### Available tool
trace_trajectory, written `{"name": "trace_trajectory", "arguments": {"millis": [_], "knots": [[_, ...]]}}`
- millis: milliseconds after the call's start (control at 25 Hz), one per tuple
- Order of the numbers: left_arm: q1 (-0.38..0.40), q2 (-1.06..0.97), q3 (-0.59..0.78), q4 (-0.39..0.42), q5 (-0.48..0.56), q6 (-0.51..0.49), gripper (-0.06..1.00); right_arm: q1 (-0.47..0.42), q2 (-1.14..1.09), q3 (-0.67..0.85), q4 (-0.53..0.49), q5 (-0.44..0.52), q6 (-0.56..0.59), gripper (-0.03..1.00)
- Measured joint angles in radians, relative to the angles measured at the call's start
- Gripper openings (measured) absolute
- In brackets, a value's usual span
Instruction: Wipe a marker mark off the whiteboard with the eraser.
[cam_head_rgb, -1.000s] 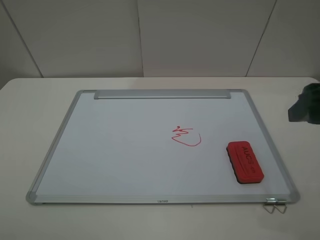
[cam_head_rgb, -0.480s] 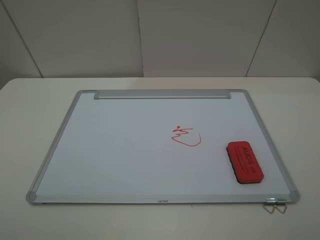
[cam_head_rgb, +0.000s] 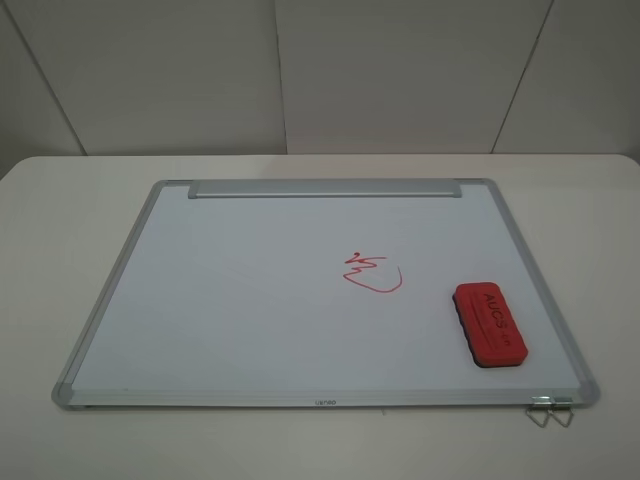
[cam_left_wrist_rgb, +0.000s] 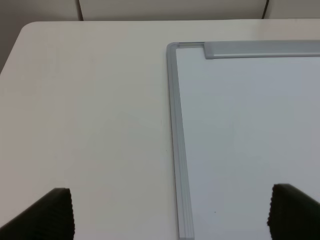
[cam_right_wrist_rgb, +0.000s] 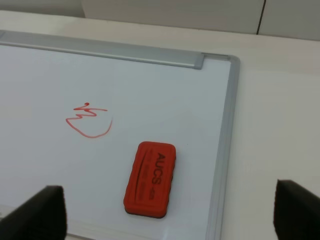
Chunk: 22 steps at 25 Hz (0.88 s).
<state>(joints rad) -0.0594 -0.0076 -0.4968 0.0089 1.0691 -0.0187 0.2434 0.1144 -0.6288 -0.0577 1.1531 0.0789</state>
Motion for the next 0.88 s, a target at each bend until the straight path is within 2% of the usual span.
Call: {"name": "trace_trajectory", "arguments": {"millis": [160,360,720,880], "knots": [[0.0,0.0,0.0,0.0,0.0,0.0,0.77,0.0,-0.051,0.094,0.007,-0.064,0.0,0.74],[0.0,0.0,0.0,0.0,0.0,0.0,0.77,-0.023,-0.113,0.112,0.007,-0.086,0.0,0.74],[0.0,0.0,0.0,0.0,0.0,0.0,0.77,-0.274,-0.117,0.112,0.008,-0.091,0.0,0.74],[0.0,0.0,0.0,0.0,0.0,0.0,0.77,-0.302,-0.117,0.112,0.008,-0.091,0.0,0.74]]}}
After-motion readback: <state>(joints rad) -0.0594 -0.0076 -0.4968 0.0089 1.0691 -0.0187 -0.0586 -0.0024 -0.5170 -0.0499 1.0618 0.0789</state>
